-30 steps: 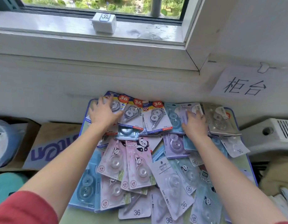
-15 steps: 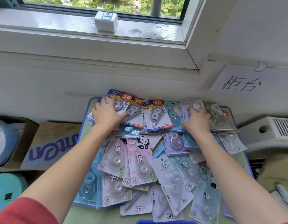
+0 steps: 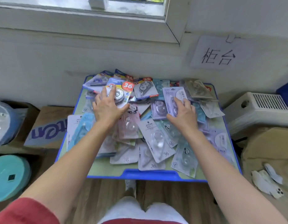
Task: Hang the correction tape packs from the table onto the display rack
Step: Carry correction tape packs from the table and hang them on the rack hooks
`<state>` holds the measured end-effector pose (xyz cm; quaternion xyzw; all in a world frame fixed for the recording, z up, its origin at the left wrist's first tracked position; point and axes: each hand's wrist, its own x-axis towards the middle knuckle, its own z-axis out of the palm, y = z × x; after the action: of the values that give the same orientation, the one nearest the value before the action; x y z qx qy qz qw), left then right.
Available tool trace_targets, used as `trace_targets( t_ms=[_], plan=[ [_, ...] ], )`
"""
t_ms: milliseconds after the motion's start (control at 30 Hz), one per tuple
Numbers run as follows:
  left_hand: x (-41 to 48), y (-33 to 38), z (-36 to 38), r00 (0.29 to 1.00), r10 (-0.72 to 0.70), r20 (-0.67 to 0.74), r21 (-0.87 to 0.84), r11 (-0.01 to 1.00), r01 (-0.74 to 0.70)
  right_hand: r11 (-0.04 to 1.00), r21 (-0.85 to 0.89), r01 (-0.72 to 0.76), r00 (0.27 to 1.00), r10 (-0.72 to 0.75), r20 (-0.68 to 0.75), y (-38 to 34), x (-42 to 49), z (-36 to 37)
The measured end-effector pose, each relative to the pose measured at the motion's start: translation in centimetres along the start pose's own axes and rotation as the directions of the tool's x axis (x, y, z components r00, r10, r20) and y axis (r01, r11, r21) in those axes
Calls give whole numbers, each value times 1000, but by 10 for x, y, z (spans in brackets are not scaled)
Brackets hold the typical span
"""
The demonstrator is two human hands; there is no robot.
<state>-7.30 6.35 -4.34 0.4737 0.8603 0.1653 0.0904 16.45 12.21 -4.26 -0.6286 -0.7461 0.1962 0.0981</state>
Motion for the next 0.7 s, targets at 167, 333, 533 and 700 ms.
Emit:
trace_targets(
  t_ms=[167,333,533,700],
  plan=[
    [-78,10,10,999,33,27,9,999,-33,997,79,11,1000,-10,-14,27,-74,1],
    [-145,19,21,990,119,71,22,992,-121,992,125,-32,998,38,-49,52,-145,7],
    [-201,25,25,949,284,139,8,958,-288,968,182,-174,969,201,-144,72,-233,12],
    [-258,12,23,865,446,230,-46,893,-448,912,248,-327,894,384,-232,69,-324,25]
  ],
)
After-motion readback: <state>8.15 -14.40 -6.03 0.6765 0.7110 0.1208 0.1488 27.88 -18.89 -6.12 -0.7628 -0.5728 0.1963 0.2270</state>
